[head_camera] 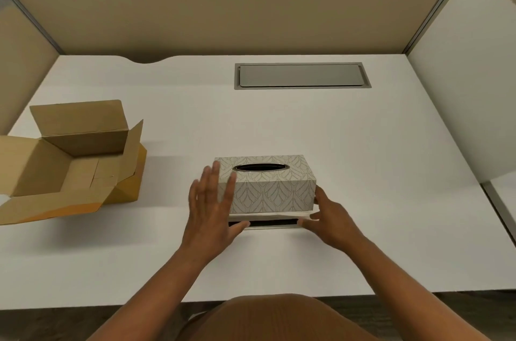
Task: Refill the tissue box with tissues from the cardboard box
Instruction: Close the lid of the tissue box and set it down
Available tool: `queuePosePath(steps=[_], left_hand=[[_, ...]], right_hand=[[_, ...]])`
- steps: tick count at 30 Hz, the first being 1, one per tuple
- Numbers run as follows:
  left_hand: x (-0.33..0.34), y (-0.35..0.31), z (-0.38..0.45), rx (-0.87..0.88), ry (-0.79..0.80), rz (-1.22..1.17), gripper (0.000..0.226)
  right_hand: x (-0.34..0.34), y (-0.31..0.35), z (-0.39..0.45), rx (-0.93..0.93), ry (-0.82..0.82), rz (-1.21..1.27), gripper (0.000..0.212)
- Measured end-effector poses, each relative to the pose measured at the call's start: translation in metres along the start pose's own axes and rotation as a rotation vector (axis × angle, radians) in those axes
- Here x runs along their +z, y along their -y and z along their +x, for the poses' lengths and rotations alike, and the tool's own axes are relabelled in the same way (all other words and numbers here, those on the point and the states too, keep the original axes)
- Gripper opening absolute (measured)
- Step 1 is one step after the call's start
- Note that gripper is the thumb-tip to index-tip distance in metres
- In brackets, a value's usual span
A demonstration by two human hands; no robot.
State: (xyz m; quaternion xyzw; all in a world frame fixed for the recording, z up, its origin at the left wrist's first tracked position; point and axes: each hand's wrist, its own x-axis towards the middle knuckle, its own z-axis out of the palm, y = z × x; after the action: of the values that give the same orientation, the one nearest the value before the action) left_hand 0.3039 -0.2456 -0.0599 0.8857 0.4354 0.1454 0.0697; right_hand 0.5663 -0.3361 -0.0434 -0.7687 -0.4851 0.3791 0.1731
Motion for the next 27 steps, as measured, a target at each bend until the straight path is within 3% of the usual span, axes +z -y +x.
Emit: queuePosePath(steps=[7, 14, 18, 24, 27], left_hand=[[0.009, -0.026, 0.034, 0.172, 0.153, 0.157, 0.121], [0.017, -0.026, 0.038, 0.222, 0.115, 0.204, 0.108], [0.019, -0.026, 0.034, 0.236, 0.117, 0.232, 0.110], [0.028, -0.023, 0.024, 0.287, 0.122, 0.280, 0.101], [0.030, -0.021, 0.018, 0.334, 0.115, 0.248, 0.097]], right_hand=[[0.021, -0.009, 0.002, -0.056, -0.168, 0.007, 0.074], [0.028, -0.014, 0.001, -0.046, -0.205, -0.015, 0.066], [0.040, -0.020, 0.000, 0.089, -0.215, 0.155, 0.070], [0.048, -0.020, 0.005, 0.134, -0.241, 0.310, 0.032], [0.041, -0.025, 0.007, 0.143, -0.148, 0.258, 0.023]])
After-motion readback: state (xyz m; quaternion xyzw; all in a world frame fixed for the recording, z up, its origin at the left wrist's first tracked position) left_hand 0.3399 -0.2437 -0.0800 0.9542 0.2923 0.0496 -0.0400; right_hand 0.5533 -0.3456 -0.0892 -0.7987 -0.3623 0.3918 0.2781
